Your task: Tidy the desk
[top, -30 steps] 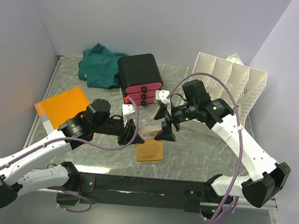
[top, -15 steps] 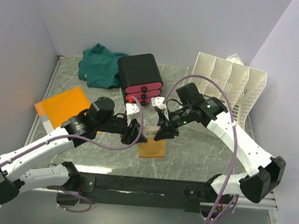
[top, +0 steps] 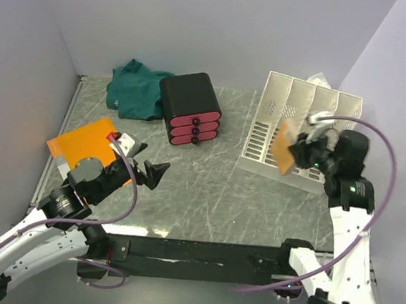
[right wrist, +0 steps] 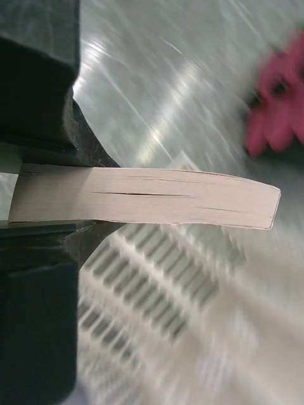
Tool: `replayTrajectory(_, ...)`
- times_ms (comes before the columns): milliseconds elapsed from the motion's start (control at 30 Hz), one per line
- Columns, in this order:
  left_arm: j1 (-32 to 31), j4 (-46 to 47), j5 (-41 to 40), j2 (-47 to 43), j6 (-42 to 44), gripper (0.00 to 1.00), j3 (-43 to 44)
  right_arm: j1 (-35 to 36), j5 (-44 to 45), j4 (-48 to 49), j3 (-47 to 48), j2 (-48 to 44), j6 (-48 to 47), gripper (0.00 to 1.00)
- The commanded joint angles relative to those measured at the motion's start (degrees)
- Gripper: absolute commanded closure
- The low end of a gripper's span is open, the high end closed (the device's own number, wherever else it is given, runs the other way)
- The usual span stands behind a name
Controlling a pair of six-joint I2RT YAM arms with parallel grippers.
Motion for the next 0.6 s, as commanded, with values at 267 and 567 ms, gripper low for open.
replayTrajectory(267,0.05,-3.96,-6.77,-4.1,-0.53,0.0,-6.25,-12.46,30.21,22.13,5.89,6.49,23.71,1.0)
replayTrajectory(567,0.05,-3.79,-7.3,-3.58,1.14,0.0,-6.43,-20.02,32.86,22.83,5.28,8.87,21.78,1.0)
